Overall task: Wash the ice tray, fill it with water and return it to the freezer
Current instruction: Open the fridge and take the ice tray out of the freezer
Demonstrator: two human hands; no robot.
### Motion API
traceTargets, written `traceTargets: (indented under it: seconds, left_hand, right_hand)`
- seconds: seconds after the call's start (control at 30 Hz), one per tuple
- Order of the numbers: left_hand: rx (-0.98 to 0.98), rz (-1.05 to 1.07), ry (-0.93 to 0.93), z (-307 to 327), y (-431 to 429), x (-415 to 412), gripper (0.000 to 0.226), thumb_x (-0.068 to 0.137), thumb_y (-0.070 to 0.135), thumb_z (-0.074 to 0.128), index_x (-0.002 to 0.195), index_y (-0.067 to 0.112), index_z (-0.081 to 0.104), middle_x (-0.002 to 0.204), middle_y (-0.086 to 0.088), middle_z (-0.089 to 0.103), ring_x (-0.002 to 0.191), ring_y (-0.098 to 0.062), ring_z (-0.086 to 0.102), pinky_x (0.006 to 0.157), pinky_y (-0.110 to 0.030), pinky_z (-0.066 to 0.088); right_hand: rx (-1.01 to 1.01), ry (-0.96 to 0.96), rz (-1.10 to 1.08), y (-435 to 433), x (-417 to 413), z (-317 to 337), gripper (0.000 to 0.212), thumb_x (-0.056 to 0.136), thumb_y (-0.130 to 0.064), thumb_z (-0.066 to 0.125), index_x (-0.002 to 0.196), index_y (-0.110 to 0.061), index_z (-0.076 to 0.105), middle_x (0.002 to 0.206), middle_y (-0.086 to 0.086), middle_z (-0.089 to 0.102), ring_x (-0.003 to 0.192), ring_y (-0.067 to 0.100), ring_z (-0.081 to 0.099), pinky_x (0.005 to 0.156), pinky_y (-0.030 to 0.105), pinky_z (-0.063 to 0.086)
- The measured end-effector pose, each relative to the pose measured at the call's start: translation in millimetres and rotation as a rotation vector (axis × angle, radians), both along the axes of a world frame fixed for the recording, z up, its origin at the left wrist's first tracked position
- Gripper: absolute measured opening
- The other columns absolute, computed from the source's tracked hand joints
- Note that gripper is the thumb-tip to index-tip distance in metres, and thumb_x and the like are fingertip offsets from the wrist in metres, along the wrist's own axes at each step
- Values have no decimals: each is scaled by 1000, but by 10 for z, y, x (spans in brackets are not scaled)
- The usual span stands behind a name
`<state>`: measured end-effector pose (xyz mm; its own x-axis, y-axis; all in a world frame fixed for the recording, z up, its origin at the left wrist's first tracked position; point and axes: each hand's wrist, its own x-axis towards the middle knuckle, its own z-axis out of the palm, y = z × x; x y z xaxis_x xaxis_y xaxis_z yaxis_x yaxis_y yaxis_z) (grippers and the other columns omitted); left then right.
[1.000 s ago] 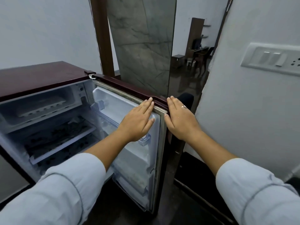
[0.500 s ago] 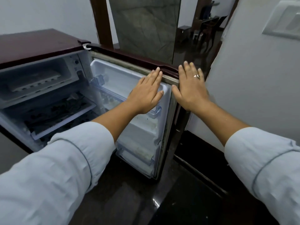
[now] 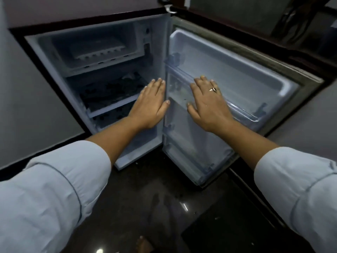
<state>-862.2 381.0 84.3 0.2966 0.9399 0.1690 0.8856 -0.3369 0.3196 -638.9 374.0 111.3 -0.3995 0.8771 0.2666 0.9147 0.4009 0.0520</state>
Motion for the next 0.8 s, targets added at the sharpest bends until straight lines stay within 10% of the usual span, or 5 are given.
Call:
traceTargets:
  seconds: [0.8]
  left_hand:
    - [35, 431, 153, -699, 1398, -2037, 84, 101, 54, 14, 167, 3, 14, 175, -19, 11, 162, -32, 7, 132, -47, 9]
  right_hand:
    - [-62, 87, 386, 2634, -1957, -956, 73, 98, -47, 39, 153, 1, 39, 157, 23, 41, 149, 38, 33, 126, 50, 23]
